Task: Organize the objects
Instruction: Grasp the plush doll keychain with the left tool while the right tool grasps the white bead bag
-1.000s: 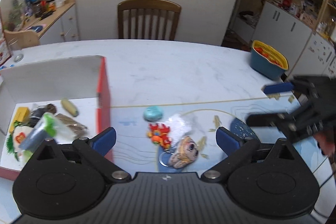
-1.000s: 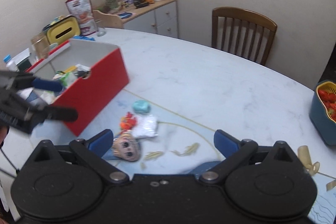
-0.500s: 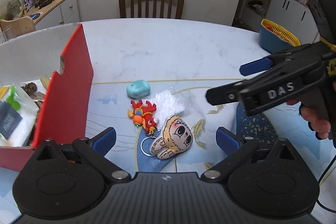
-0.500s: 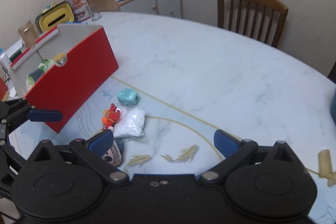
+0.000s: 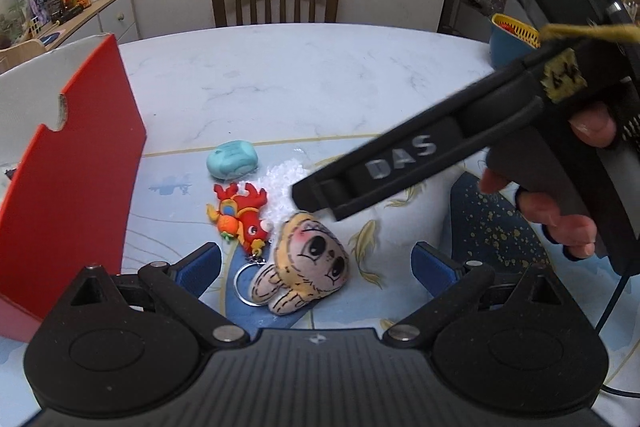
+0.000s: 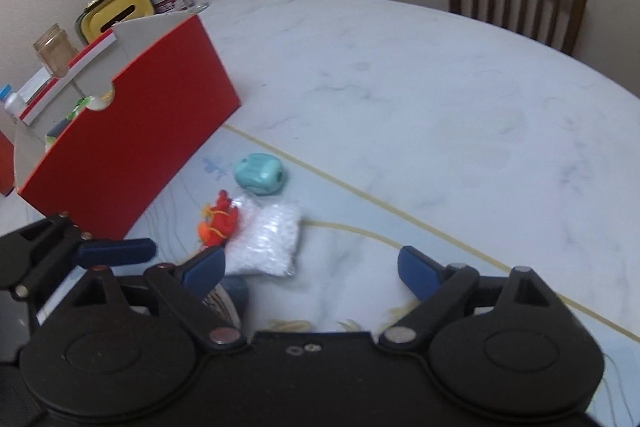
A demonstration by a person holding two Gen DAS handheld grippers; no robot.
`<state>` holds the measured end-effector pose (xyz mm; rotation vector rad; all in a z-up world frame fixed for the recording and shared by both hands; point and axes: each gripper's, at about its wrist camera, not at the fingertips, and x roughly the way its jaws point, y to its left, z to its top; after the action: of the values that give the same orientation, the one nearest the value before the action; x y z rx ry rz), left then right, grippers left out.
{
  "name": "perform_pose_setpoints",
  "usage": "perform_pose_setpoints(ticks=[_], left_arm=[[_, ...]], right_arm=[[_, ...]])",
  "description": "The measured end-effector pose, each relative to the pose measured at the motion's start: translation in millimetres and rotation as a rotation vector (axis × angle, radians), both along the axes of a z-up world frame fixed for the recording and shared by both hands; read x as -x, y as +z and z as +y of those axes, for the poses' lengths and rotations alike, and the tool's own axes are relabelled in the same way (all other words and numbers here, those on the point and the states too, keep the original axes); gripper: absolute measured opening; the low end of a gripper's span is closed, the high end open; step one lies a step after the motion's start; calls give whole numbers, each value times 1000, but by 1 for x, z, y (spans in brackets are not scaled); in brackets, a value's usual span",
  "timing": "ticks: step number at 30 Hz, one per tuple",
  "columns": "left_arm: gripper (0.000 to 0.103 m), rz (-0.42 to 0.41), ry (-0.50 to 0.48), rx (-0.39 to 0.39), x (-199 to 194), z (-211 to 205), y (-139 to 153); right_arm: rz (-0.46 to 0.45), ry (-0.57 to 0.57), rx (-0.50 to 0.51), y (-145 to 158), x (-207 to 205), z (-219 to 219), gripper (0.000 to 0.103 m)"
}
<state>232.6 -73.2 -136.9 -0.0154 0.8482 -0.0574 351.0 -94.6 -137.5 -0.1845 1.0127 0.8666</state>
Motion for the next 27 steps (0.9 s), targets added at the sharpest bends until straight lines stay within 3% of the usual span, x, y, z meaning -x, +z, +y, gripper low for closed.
perform_pose_setpoints(ticks=[7,13,15,18,21,27], left_arm=[[97,-5,-12,-31,-1,-4,-6],[72,12,-17,-47,-1,-7,-9],[61,12,-16,-53,-1,-7,-9],[53,20,-12,-49,-1,-6,-9],[49,25,-2,-43,-1,-4,-8],[48,40,20,25,2,3,-3]], right_arm=[[3,59,-14,-4,1,17,77],[2,73,-20,-5,-1,24,63],[4,79,-23,-5,0,24,55],[3,83,-23,-4,1,23,42],[1,74,-31,-2,2,20,33],[36,25,-63,-1,6,9,27]])
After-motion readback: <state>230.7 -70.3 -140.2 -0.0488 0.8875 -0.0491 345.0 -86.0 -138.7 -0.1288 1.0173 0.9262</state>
